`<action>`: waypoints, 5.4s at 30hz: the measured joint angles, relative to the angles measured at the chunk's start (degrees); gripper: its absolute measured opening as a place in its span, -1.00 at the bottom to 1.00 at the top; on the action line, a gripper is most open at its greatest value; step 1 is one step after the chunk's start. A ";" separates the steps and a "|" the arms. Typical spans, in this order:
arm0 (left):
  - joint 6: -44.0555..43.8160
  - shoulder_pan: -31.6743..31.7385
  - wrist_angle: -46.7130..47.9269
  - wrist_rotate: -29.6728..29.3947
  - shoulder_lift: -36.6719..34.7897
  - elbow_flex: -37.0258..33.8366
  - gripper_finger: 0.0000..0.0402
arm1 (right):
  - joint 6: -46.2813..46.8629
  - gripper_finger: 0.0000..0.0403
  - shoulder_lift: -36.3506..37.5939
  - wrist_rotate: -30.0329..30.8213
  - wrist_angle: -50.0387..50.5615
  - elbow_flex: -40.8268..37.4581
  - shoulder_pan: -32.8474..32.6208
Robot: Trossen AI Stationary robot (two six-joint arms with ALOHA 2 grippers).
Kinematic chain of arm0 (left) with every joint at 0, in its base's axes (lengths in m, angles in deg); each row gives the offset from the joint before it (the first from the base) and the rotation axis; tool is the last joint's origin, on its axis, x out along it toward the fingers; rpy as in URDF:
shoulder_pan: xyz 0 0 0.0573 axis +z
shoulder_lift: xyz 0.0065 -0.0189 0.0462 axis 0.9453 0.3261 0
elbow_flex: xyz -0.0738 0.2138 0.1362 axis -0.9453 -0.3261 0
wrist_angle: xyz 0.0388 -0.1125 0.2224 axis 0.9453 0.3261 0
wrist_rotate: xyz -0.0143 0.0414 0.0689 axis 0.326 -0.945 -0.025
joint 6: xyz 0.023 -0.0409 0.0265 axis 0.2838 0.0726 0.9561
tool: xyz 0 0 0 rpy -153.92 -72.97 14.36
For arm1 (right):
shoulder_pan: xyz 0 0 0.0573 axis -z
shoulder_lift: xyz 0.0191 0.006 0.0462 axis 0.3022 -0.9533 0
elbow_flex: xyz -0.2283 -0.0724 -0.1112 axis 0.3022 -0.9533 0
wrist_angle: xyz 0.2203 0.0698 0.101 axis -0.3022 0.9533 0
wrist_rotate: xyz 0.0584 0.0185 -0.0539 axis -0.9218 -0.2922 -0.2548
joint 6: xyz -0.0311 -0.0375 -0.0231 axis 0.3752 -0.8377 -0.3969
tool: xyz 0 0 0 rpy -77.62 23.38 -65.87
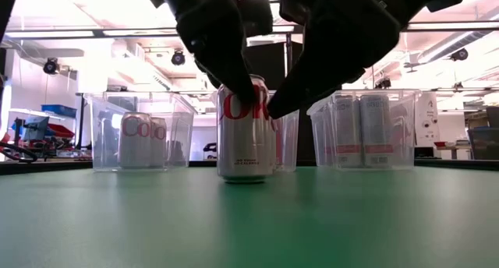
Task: Sort soda cans
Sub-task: Put the bottom silver soda can into the top left transparent bin aligned with the other silver soda cans, then put the silver soda can into the top left transparent bin aligned with the other silver soda cans
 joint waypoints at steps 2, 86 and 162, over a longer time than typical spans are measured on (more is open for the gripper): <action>0.39 0.00 1.83 0.00 1.70 1.82 0.82 | -0.04 0.81 0.00 0.01 -0.26 0.00 0.19; 11.68 39.48 20.96 -2.92 -24.69 -12.31 0.38 | 5.08 0.81 0.00 -0.03 0.78 -0.50 -3.42; -2.45 5.92 -22.65 -1.74 -31.27 -30.46 0.63 | 1.21 0.81 5.02 14.46 -5.11 -11.16 4.62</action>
